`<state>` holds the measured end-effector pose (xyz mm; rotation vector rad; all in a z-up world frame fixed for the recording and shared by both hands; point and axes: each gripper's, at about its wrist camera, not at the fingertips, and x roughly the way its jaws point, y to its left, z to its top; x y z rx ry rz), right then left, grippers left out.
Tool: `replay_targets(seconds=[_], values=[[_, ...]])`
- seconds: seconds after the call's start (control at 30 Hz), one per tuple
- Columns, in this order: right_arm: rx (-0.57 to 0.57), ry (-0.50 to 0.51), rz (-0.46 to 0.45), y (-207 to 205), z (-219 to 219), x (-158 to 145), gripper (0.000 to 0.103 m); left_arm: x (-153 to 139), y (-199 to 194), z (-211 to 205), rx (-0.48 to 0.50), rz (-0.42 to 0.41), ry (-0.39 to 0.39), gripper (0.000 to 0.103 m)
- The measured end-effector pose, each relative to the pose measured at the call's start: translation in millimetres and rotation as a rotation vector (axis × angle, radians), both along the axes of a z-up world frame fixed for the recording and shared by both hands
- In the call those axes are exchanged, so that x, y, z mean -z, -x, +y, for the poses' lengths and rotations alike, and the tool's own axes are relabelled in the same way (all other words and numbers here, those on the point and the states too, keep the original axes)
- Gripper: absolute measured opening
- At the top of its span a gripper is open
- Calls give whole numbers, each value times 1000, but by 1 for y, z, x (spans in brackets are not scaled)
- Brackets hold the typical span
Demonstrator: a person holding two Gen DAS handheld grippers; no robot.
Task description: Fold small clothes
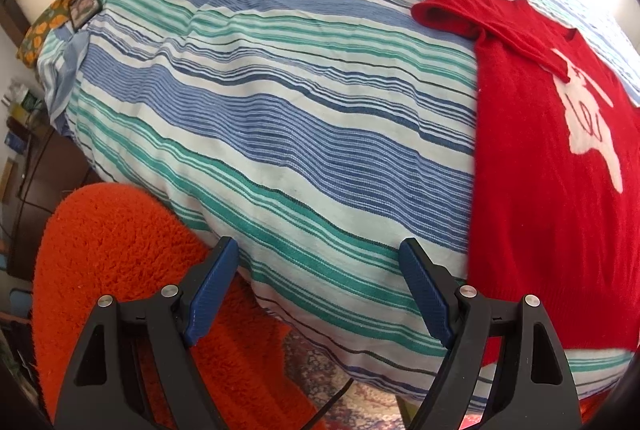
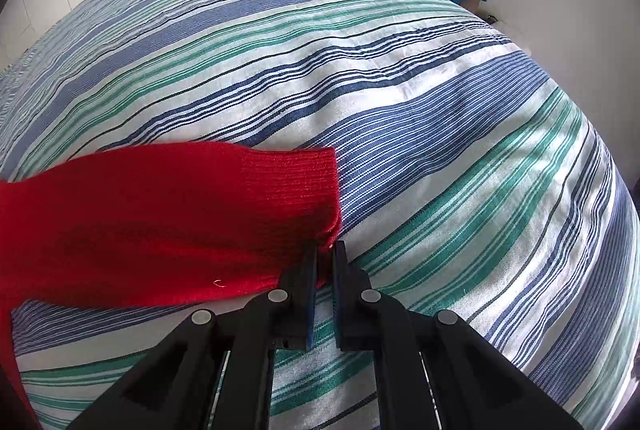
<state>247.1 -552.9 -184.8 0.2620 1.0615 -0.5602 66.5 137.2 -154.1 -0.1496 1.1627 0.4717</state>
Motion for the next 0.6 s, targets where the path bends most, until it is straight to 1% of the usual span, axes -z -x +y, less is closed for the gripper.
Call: replay_targets(seconds=[0.03,0.1,0.13,0.17,0.2,0.23,0.33,0.37,0.4,0.43,0.47,0.5,0.53,0.57,0.6], values=[[-6,-3,-4,-1,0,0,7,-2,0,-1,6,0,-2,84],[-20,-21,-31,6,-1,-4,14,-13,-1,-4,34,-1,-6,84],[-23,-37,-43,10,-3,-6,28,-22,-2,-7,56,-15,-8,84],[-26,-60,-60,16,-6,-9,52,-36,-4,-12,93,-45,-17,84],[-26,-93,-89,28,-10,-15,65,-53,-9,-19,136,-83,-32,84],[-19,-104,-112,37,-14,-20,75,-67,-14,-26,174,-118,-45,84],[-7,-107,-155,71,-19,-35,75,-108,-46,-59,349,-240,-100,96],[-20,-113,-175,83,-17,-41,75,-117,-61,-75,431,-277,-130,98],[-39,-125,-197,94,-11,-47,75,-119,-77,-92,521,-285,-156,98],[-59,-145,-223,105,-5,-53,75,-114,-93,-108,613,-276,-174,98],[-86,-189,-265,120,6,-61,75,-104,-111,-125,707,-255,-196,98],[-108,-226,-298,131,19,-67,75,-89,-128,-138,762,-234,-216,98],[-135,-259,-327,141,32,-72,75,-70,-146,-150,794,-204,-234,96],[-164,-280,-348,149,49,-75,75,-55,-159,-157,815,-175,-243,88],[-201,-296,-365,157,66,-78,75,-40,-171,-164,829,-143,-258,82]])
